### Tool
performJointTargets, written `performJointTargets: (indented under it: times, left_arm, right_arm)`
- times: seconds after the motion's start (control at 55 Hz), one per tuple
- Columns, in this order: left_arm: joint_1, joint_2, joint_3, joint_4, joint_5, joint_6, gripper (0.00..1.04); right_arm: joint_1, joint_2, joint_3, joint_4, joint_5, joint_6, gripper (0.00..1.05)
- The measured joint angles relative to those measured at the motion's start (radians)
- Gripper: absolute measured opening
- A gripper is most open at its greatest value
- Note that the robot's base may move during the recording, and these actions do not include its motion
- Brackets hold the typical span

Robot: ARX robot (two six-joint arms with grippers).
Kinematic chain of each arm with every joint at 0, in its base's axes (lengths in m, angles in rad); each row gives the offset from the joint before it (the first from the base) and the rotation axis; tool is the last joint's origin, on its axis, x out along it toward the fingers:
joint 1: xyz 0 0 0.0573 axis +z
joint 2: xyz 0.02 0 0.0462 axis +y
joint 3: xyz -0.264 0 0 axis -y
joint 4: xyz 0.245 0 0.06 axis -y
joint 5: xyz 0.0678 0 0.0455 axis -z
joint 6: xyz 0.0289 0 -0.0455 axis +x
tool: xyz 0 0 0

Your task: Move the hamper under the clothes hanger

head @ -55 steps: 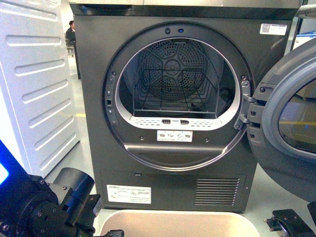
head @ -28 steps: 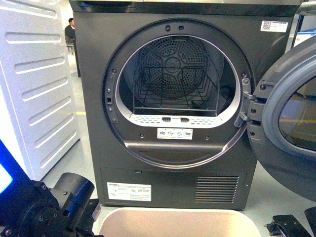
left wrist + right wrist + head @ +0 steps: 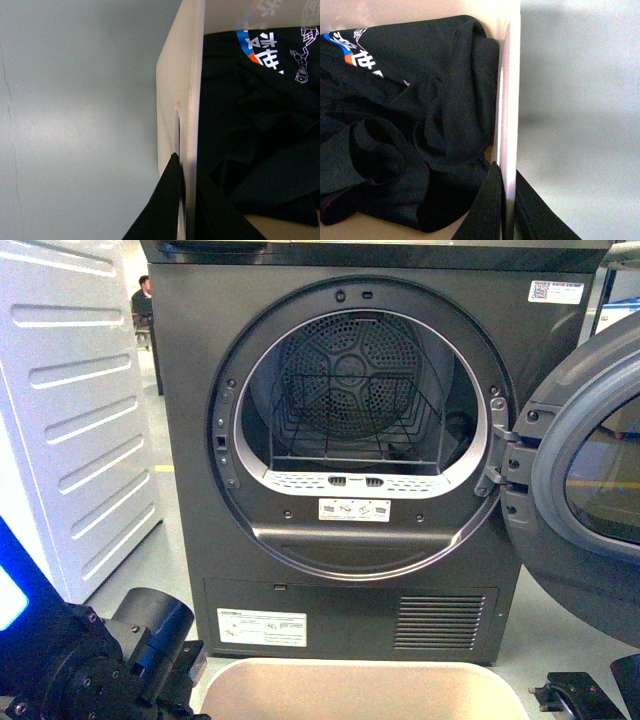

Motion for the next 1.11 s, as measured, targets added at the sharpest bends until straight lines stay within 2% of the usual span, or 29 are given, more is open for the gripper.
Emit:
performJointTargets:
  times: [0.4,0.836,1.109]
  left_arm:
    - [0.018,-0.065,-0.008,-0.040,0.005,0.001,0.05]
    - [0.034,-0.129,-0.014,-0.065,0.002,0.014,0.05]
    - [0.034,-0.129,-0.027,-0.026,-0.013,0.016,0.05]
  right_arm:
    - [-0.001,-0.105,-0.014,-0.050,-0.003,-0.009,0.03]
    - [0.000,-0.118,-0.030,-0.028,-0.023,-0.005,0.03]
    - [0.000,-0.113,-0.039,-0.002,-0.023,0.000,0.03]
